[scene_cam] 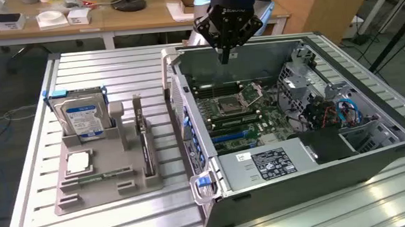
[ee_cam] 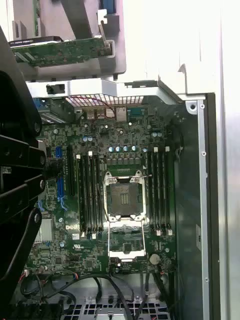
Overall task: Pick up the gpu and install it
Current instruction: 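Reach for the gpu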
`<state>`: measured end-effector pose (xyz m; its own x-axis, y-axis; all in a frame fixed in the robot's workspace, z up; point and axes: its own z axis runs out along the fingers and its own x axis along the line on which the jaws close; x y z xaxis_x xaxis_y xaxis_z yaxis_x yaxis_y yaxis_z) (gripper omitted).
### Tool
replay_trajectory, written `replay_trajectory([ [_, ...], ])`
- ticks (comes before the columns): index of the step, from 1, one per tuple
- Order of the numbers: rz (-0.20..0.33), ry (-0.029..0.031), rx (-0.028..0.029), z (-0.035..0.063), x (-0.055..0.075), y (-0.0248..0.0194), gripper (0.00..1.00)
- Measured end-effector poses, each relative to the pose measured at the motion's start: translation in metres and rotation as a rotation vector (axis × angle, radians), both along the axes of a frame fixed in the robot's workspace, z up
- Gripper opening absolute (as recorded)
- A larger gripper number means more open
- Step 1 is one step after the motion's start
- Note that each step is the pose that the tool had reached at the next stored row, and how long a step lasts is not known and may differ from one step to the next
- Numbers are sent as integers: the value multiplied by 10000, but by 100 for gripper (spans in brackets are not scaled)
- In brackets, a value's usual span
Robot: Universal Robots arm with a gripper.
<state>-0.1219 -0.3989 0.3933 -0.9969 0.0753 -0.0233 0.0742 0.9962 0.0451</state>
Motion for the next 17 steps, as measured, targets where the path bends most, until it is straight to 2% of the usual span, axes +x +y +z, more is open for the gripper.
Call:
replay_trajectory([
  [10,-2,-1,0,0,-7,0,11],
  [17,3,-1,0,0,-86,0,11],
])
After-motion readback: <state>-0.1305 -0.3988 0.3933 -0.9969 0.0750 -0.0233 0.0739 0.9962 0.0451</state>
